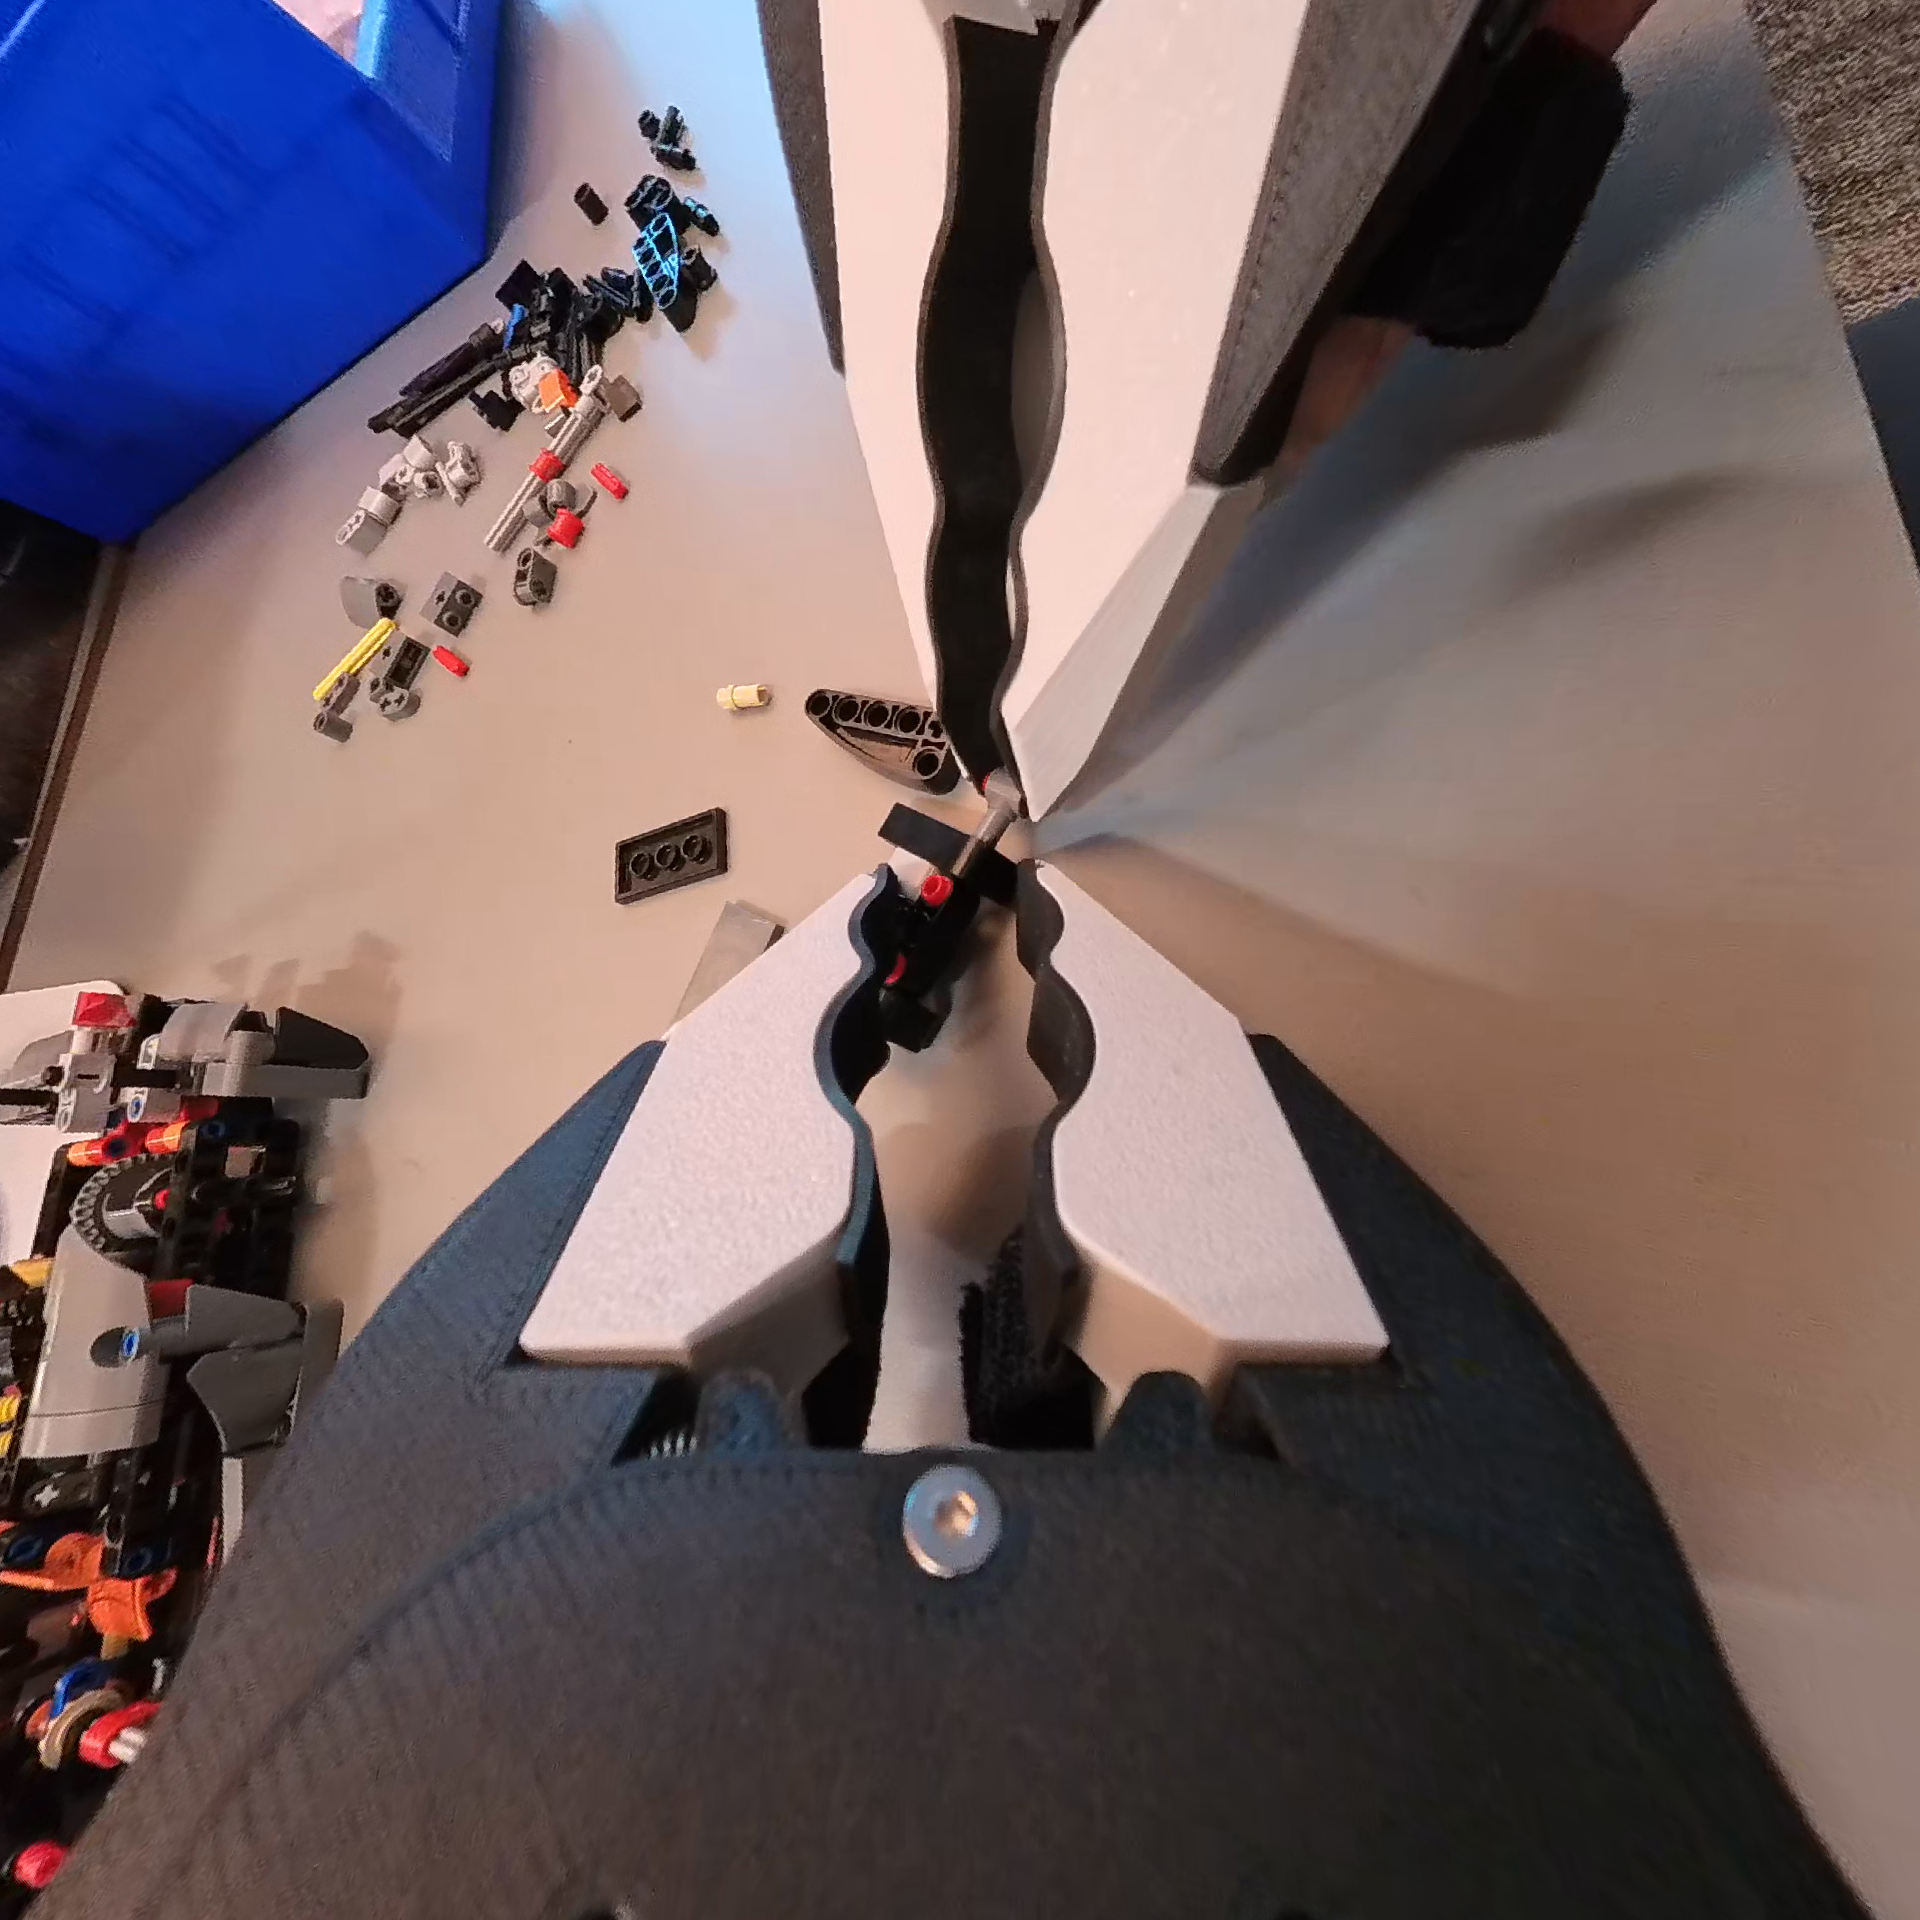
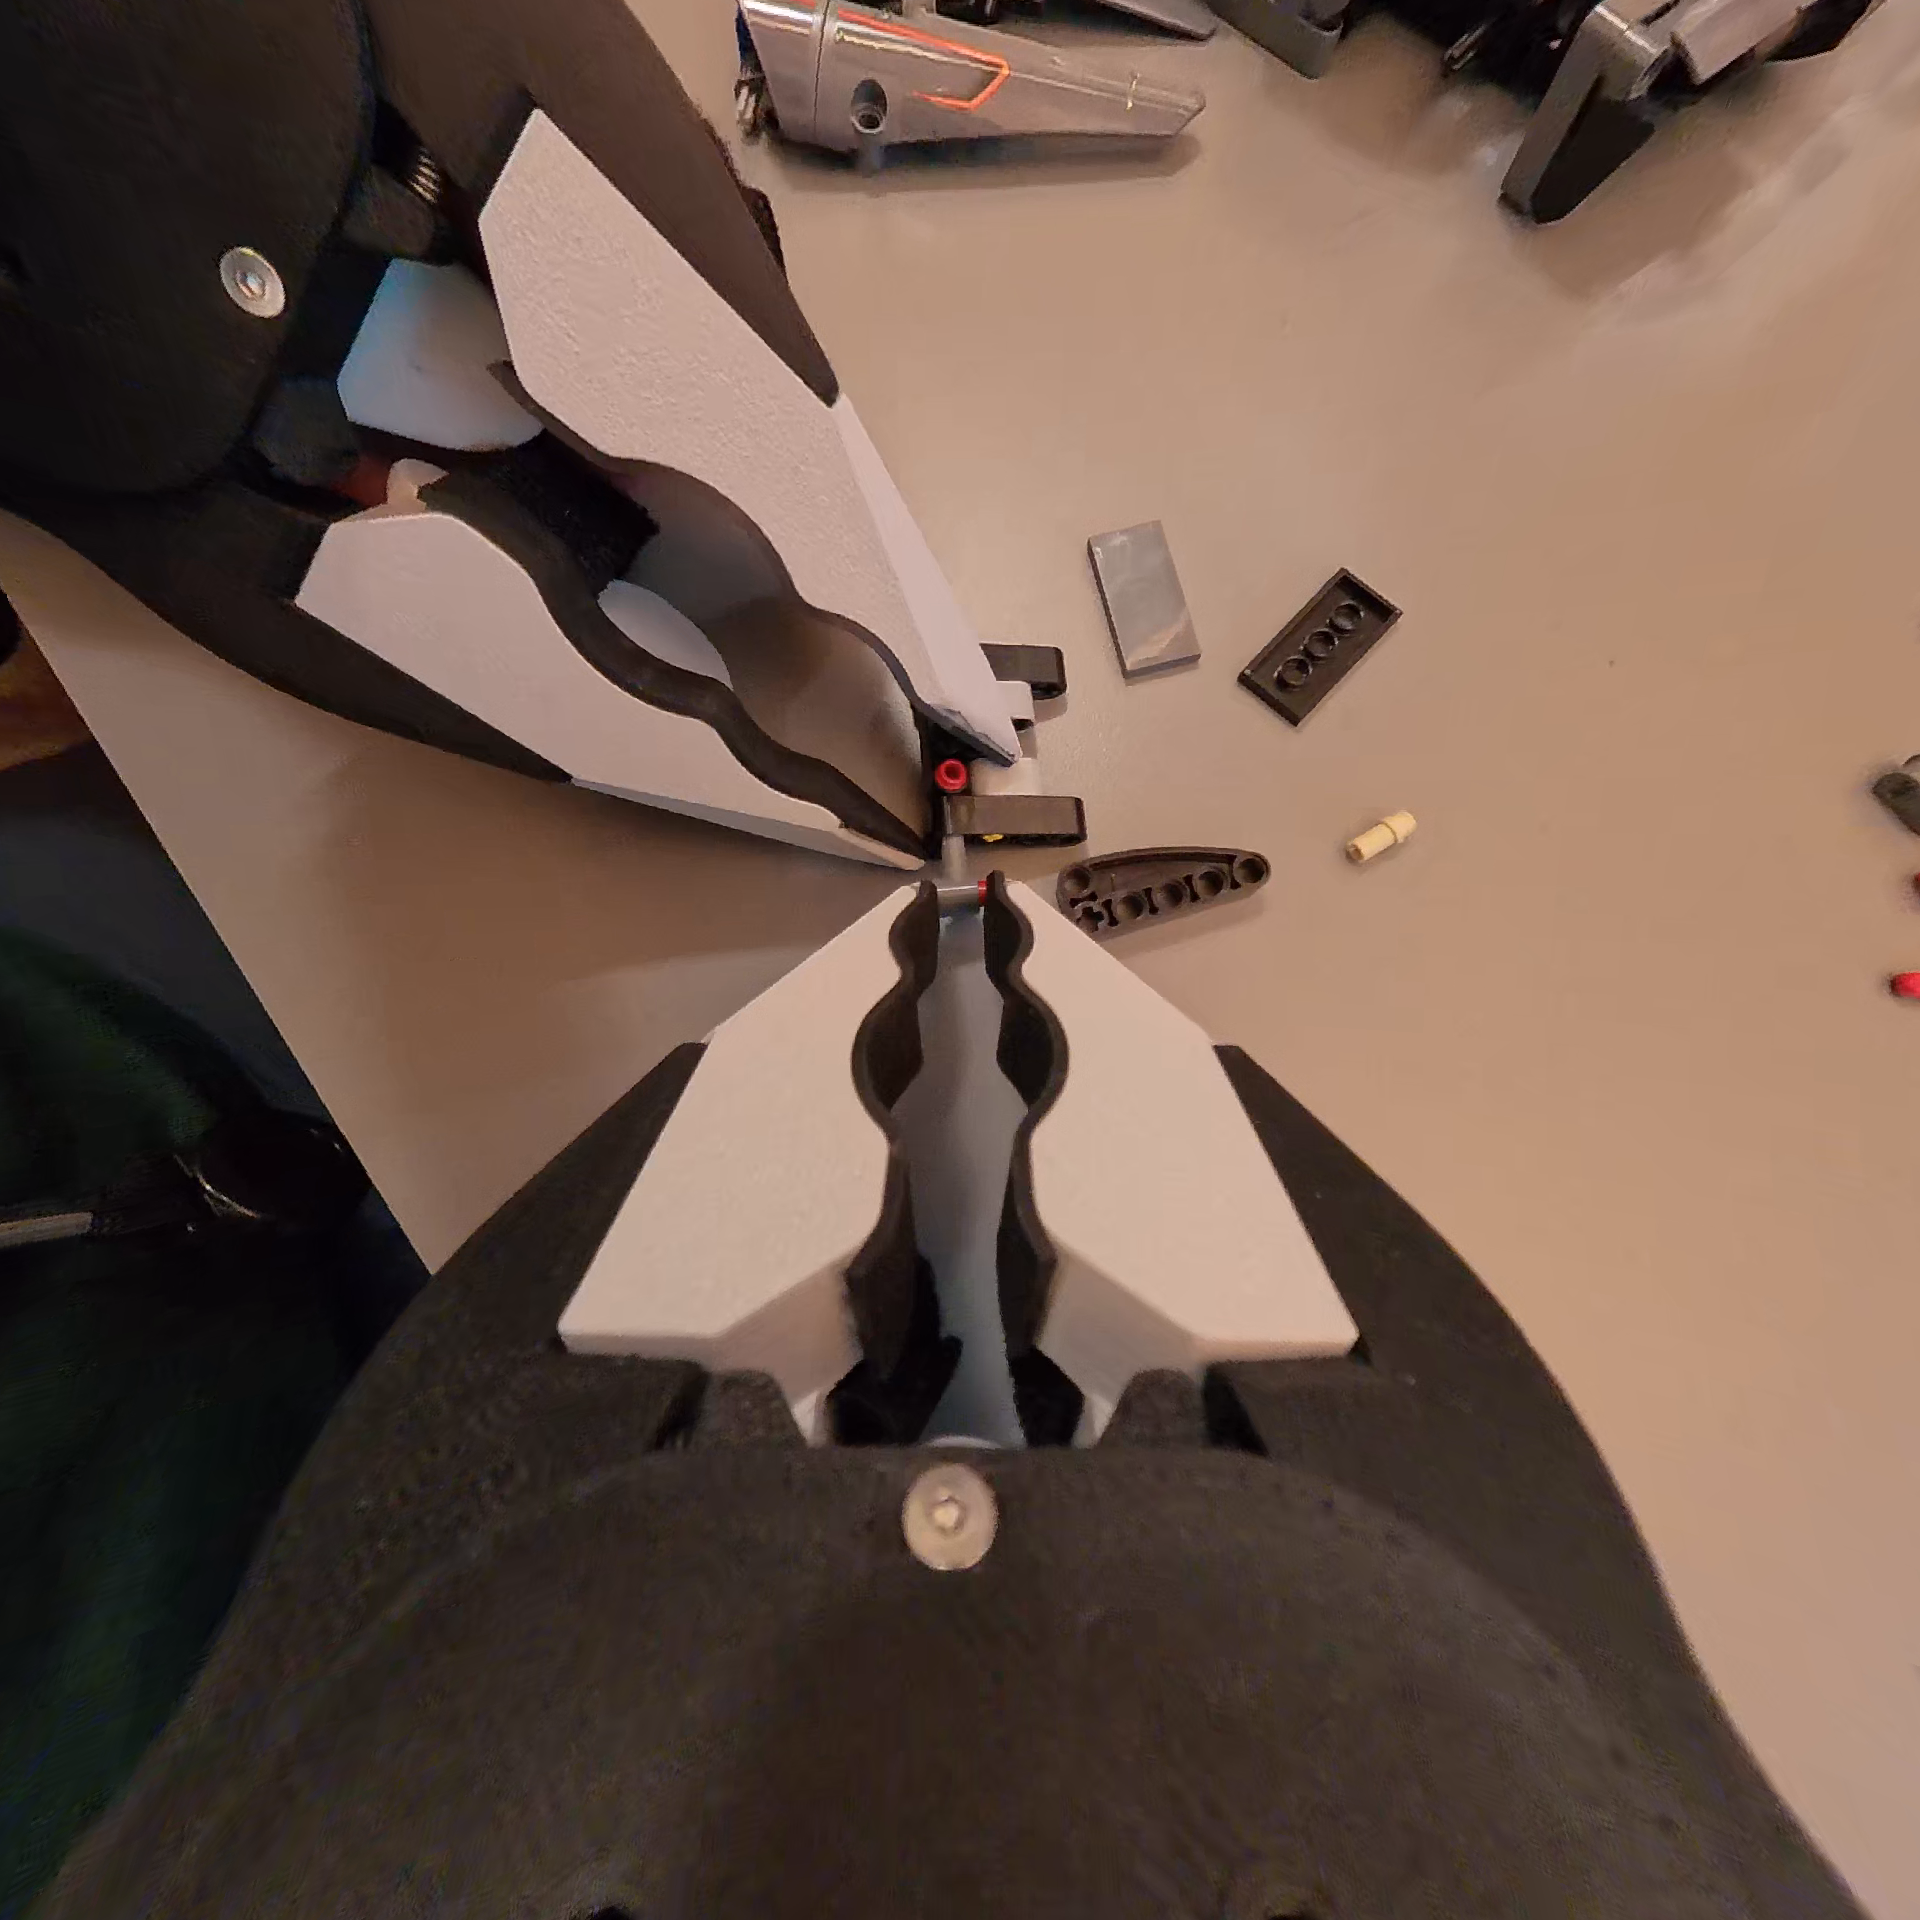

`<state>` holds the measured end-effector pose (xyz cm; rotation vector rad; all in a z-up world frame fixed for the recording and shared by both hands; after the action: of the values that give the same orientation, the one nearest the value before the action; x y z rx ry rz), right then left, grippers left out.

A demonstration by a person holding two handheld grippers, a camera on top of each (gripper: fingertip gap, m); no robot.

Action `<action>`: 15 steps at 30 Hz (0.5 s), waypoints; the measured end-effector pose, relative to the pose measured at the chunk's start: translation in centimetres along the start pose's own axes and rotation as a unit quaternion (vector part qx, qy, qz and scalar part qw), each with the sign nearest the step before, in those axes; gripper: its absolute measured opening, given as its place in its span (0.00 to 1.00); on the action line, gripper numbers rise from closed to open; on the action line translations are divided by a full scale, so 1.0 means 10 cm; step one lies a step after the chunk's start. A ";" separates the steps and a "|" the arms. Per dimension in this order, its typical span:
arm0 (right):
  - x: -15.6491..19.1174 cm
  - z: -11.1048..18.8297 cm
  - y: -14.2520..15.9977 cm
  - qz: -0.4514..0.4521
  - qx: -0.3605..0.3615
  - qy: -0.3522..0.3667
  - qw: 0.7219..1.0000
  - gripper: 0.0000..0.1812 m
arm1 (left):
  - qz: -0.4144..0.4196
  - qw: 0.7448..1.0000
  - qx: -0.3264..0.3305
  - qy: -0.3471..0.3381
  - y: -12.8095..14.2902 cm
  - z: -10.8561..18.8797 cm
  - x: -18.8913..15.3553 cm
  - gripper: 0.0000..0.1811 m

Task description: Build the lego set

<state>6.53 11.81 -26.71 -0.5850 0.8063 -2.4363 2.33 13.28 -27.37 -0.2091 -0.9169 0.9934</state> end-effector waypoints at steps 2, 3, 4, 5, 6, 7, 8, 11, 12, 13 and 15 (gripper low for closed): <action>0.00 0.00 0.00 0.006 0.005 0.000 1.000 0.03 | 0.001 1.000 0.000 0.000 0.00 0.00 0.00 0.11; 0.00 0.00 0.00 0.006 0.006 -0.004 1.000 0.03 | 0.001 1.000 0.000 0.000 0.00 0.00 0.00 0.11; 0.00 0.00 -0.01 0.007 0.008 -0.006 1.000 0.03 | 0.002 1.000 -0.001 0.001 0.00 0.00 0.00 0.11; -0.01 0.00 -0.01 0.011 0.011 -0.007 1.000 0.03 | 0.003 1.000 -0.002 0.001 0.00 0.00 0.00 0.11; -0.01 0.00 -0.01 0.017 0.014 -0.008 1.000 0.03 | 0.002 1.000 -0.002 0.001 0.00 0.00 0.00 0.11; -0.01 0.00 -0.01 0.021 0.016 -0.009 1.000 0.03 | 0.001 1.000 -0.001 0.000 0.00 0.00 0.00 0.11; -0.01 -0.01 -0.02 0.023 0.018 -0.011 1.000 0.03 | 0.001 1.000 0.000 -0.001 0.01 0.00 0.00 0.11; -0.02 -0.01 -0.02 0.035 0.024 -0.011 0.999 0.03 | 0.002 1.000 0.000 0.000 0.01 0.00 0.01 0.12; -0.01 -0.01 -0.02 0.038 0.026 -0.011 0.999 0.03 | 0.001 1.000 0.000 -0.001 0.01 0.00 0.01 0.11; -0.02 -0.01 -0.02 0.041 0.029 -0.010 0.999 0.03 | 0.001 1.000 0.000 -0.001 0.01 0.00 0.01 0.11; -0.01 -0.01 -0.03 0.044 0.035 -0.003 0.998 0.03 | 0.002 1.000 0.000 -0.001 0.01 0.00 0.01 0.12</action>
<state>6.47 12.12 -26.63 -0.5197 0.7265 -2.3701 2.32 13.39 -27.40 -0.2095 -0.9188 0.9971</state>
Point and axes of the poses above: each gripper's, where its closed fingertips meet, z back along the fingers, y out of its underside, x = y × z across the jaws, the point moved 3 cm from there along z, back along the fingers, and after that the axes turned 15 degrees about -z, right-handed, at the moved point
